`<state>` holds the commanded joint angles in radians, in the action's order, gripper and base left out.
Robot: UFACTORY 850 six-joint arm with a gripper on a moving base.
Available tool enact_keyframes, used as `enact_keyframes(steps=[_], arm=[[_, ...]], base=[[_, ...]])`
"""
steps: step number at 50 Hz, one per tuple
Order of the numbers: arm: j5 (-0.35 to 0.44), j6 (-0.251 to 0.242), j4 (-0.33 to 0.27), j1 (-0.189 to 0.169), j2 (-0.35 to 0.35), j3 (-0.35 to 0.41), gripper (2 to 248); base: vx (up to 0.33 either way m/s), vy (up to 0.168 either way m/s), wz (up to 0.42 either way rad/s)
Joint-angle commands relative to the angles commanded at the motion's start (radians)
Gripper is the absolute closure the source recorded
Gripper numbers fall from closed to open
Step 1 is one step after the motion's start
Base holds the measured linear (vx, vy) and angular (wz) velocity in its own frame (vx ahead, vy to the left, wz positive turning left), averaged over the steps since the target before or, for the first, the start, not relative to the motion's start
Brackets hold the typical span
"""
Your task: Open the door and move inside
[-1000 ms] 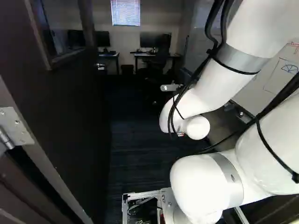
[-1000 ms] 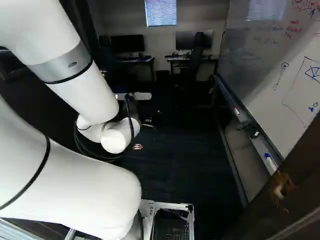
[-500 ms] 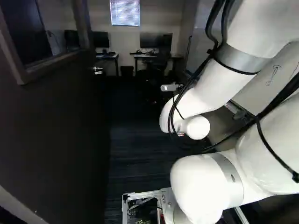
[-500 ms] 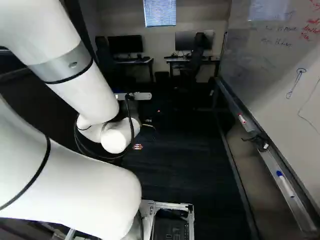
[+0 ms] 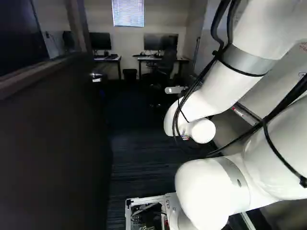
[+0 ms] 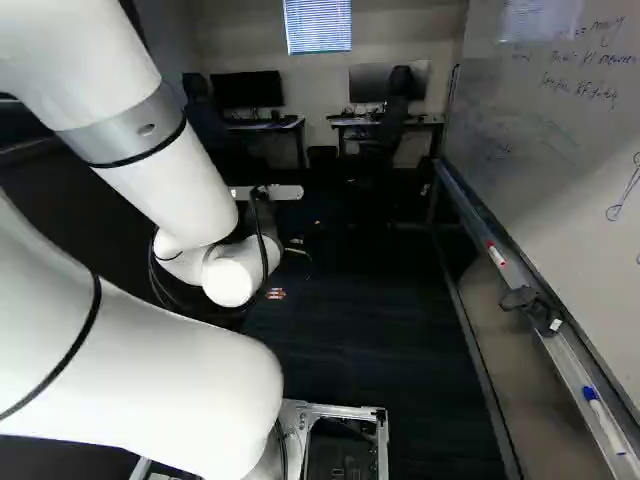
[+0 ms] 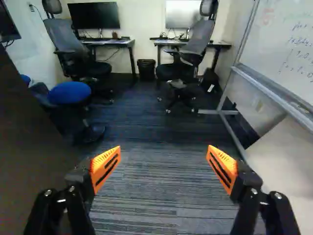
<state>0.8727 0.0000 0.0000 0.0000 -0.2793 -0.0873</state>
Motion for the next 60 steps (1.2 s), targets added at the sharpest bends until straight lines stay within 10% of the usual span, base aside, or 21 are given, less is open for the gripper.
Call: enact_keyframes(steps=[60], arm=[[0.0,0.0,0.0,0.0,0.0,0.0,3]], base=[[0.213,0.006,-0.016]])
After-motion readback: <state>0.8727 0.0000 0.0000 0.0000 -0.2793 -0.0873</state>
